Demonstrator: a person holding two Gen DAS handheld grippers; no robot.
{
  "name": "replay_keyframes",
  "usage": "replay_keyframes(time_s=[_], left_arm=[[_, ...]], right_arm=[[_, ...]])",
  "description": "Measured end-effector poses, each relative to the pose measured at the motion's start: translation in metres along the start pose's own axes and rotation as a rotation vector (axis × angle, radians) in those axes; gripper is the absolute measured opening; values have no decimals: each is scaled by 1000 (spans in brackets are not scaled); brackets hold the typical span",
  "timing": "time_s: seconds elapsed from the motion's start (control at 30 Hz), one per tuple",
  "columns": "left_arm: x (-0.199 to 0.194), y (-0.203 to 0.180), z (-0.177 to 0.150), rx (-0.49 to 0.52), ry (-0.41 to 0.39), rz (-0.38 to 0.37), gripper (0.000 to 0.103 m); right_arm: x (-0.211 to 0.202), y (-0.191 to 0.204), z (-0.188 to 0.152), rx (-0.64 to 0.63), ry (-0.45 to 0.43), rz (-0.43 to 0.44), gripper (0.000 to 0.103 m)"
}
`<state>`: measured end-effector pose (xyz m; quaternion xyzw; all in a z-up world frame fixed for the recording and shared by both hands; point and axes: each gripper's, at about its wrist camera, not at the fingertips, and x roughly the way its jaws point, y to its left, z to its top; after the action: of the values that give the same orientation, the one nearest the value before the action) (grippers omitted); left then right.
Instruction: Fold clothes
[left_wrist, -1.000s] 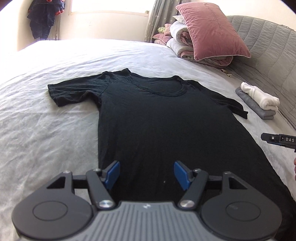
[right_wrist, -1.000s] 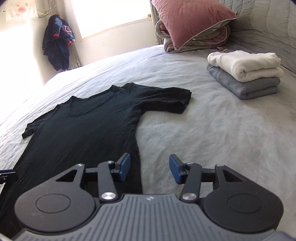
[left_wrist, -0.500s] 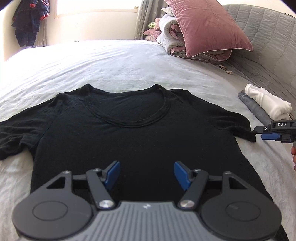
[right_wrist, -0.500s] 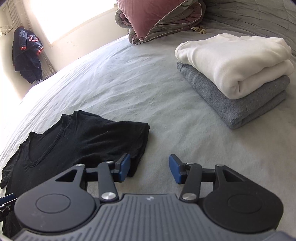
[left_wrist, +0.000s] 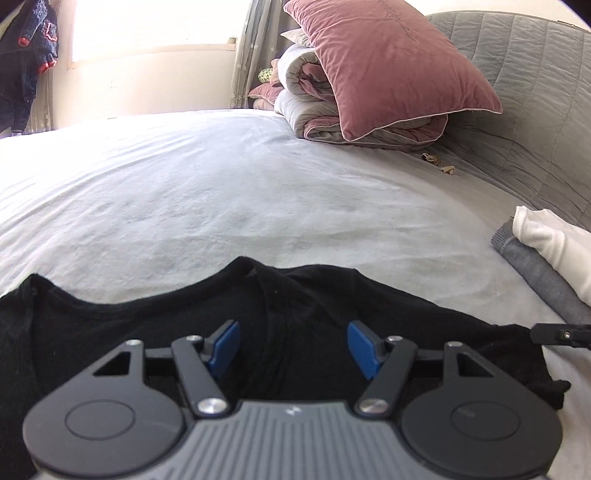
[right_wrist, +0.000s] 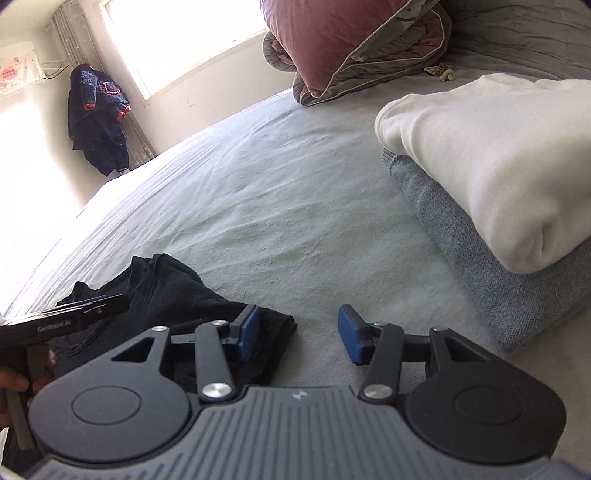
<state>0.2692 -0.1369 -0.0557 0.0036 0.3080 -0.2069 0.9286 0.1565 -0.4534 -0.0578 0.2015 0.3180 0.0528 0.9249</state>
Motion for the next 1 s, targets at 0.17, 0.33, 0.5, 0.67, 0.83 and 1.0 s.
replay_keyframes(time_s=[0.17,0.33,0.5,0.67,0.83,1.0], left_arm=[[20,15,21,-11,-34,-63,66],[29,11,33,149,-26,-144,66],[41,-7,38,286,11,-196,66],[55,-11,36,272,58,-211,59],[44,-19,34,240,-7,-212,3],[39,-22,32,159,-106,-161,4]], right_arm=[[-4,-8,1,4,27,88,48],[-6,-8,0,8,56,147,40],[-1,-1,-2,11,60,160,40],[2,5,-4,-19,47,126,22],[-3,11,-4,-73,-14,100,7],[-24,21,0,-167,-171,32,6]])
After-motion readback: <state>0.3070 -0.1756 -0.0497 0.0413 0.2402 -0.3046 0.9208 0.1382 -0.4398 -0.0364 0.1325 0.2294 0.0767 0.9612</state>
